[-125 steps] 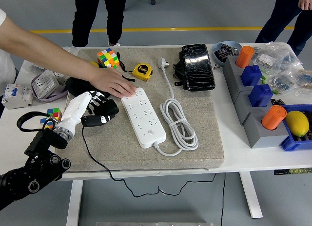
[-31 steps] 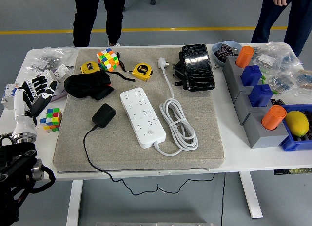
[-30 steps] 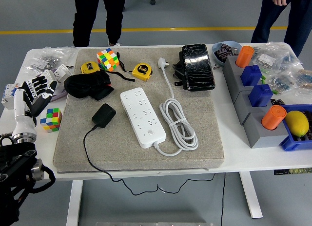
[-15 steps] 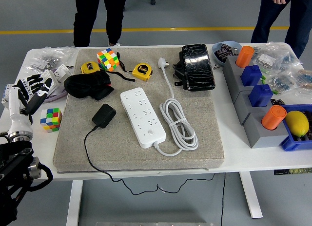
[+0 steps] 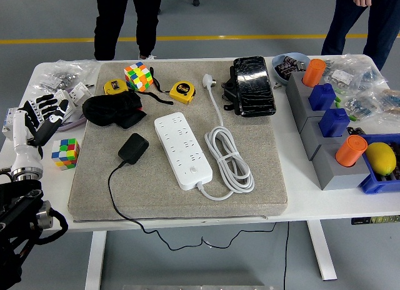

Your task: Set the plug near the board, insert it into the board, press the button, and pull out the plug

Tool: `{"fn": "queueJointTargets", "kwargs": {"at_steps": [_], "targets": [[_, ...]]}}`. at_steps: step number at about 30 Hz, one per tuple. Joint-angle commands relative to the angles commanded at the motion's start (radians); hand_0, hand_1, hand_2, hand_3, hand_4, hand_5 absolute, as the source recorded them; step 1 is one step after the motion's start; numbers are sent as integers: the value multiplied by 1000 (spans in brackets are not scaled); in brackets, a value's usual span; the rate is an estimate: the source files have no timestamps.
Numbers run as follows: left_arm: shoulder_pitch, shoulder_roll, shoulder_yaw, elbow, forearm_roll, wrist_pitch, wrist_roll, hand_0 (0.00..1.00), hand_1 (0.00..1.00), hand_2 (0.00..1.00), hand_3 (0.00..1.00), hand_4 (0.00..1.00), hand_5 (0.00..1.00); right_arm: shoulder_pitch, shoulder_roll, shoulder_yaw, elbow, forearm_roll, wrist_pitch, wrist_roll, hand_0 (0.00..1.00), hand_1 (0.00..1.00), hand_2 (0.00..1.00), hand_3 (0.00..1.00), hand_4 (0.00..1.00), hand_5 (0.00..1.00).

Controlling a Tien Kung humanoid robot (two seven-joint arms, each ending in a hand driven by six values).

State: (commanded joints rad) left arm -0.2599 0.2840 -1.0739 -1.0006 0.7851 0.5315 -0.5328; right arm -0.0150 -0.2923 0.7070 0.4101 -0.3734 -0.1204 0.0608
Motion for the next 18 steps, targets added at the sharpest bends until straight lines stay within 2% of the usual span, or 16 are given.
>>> {"fn": "queueJointTargets", "kwargs": {"at_steps": [18], "targets": [[8,-5,-18,-13,6,-5,8,583,602,612,592,918,404,-7,8,6,-1,-2,1,-2,570,651,636,542,923,487]]}}
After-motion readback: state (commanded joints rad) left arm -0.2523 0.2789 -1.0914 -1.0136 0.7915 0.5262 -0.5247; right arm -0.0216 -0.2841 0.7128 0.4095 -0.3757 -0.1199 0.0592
